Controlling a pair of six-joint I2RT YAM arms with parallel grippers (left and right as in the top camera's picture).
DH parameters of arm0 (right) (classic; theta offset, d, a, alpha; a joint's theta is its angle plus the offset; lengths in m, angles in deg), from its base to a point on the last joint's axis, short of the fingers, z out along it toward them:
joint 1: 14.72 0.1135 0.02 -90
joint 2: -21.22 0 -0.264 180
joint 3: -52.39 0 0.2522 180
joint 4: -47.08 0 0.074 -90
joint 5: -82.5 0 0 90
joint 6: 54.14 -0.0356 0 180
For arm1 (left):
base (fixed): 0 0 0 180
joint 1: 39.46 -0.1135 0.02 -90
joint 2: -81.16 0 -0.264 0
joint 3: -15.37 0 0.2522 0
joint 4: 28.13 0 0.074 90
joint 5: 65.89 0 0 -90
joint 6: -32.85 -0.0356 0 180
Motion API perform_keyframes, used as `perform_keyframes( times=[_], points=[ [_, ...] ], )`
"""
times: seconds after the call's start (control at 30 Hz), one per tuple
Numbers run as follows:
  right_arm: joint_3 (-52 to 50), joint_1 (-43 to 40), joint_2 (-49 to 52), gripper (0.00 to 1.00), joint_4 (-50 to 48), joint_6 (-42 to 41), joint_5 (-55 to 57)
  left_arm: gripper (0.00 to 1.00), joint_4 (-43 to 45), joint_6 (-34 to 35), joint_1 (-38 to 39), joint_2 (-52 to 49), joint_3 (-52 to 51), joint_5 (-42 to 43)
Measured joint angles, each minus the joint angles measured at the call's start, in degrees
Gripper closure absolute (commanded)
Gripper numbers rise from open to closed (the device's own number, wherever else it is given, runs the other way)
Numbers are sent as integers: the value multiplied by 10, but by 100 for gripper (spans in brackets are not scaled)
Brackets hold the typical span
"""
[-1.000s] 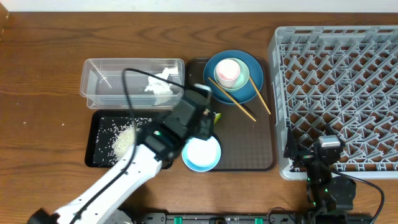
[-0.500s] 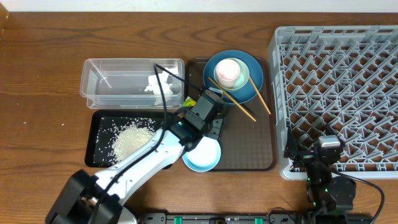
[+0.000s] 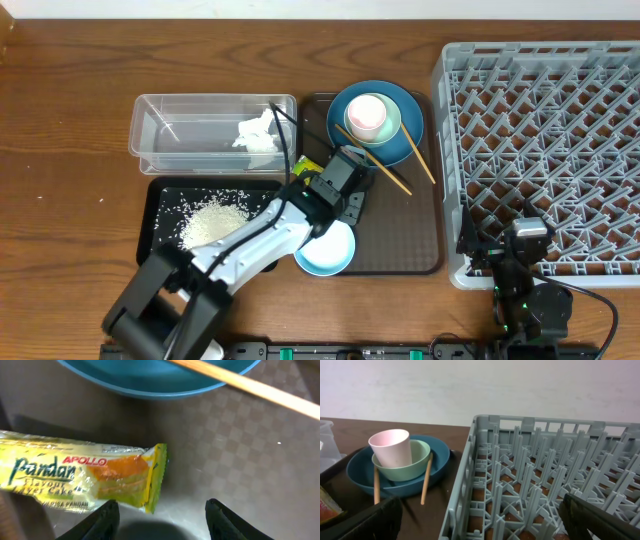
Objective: Sort waste into correct bins and load items into the dishwasher rack
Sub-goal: 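Move the left gripper toward the yellow Pandan snack wrapper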
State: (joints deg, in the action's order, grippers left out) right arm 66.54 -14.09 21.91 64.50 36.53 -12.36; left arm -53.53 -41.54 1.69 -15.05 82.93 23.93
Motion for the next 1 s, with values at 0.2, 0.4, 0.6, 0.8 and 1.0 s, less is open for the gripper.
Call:
perform_keyframes(
  times=[0.2,0.4,0.6,0.8,1.0],
  points=[
    [0,0,0,1,0,0,0,42,17,-31,0,-43,0,0],
    [0,0,0,1,0,0,0,45,24,-56,0,-59,0,-4],
    [0,0,0,1,0,0,0,61,26,-68,0,-59,0,-28],
    [0,0,0,1,0,0,0,61,26,-69,0,-59,0,-42],
    [0,0,0,1,0,0,0,51,29,-68,0,-59,0,-75]
  ],
)
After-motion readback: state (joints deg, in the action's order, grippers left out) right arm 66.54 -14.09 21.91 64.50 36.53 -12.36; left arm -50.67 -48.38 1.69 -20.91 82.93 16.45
